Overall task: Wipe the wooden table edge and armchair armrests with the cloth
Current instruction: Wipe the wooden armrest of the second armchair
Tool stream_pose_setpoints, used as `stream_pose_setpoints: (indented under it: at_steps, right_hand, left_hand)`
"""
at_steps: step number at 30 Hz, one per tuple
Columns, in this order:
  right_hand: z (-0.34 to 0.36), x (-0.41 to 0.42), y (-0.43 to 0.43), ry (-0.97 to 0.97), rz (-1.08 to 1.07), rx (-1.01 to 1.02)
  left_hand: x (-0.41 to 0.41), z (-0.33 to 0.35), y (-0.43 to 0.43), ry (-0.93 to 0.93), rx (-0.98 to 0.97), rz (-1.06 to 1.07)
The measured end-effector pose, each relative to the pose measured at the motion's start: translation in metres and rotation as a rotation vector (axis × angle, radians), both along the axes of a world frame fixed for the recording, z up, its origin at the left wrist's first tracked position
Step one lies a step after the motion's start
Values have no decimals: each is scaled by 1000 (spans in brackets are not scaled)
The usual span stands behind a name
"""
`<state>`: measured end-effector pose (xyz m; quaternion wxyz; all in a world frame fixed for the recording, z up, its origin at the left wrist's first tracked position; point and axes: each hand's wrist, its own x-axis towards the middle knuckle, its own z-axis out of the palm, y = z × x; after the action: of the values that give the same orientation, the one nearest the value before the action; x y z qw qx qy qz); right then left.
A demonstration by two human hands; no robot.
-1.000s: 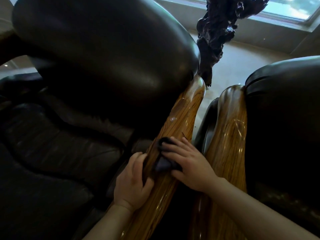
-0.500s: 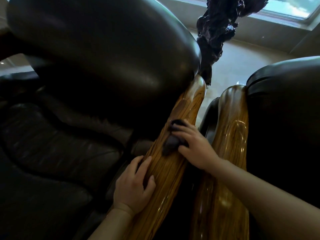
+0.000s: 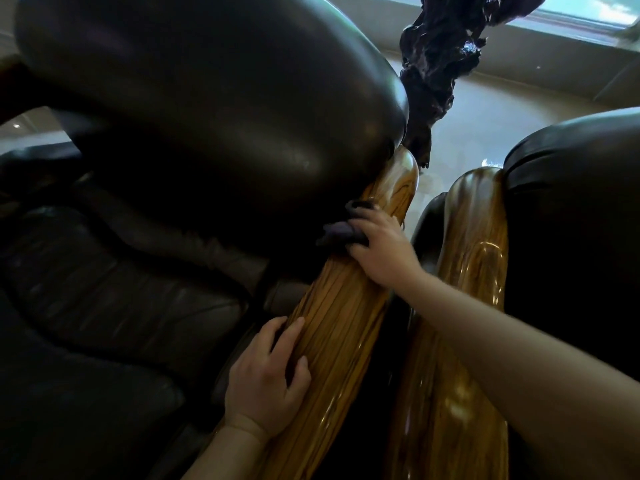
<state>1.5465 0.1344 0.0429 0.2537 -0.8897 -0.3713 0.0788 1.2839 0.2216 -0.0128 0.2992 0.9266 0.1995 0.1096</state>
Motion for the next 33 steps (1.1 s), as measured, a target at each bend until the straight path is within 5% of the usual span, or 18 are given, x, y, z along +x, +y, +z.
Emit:
stream_pose_setpoints:
  at_steps: [6, 9, 14, 17, 21, 23, 28, 30, 33]
  right_hand:
    - [-15, -73, -64, -79, 471, 137]
    - [-5, -41, -43, -135, 268, 137]
    - [3, 30, -2, -213, -37, -181]
    - [6, 44, 5, -191, -174, -114]
    - [19, 40, 0, 344, -264, 463]
    - [21, 44, -3, 526, -308, 568]
    - [14, 61, -10, 136, -392, 305]
    - [7, 48, -6, -25, -240, 276]
    - [-14, 21, -3, -241, -16, -60]
  left_hand:
    - [0, 3, 0, 5, 22, -9]
    - [0, 2, 0, 11, 17, 4]
    - [0, -2, 1, -9, 0, 8]
    - [1, -1, 1, -16, -4, 9]
    - [0, 0, 1, -14, -12, -4]
    - [1, -1, 2, -22, -8, -6]
    - [1, -1, 1, -23, -8, 3]
    - [2, -1, 1, -23, -4, 3]
    - [1, 0, 1, -4, -21, -4]
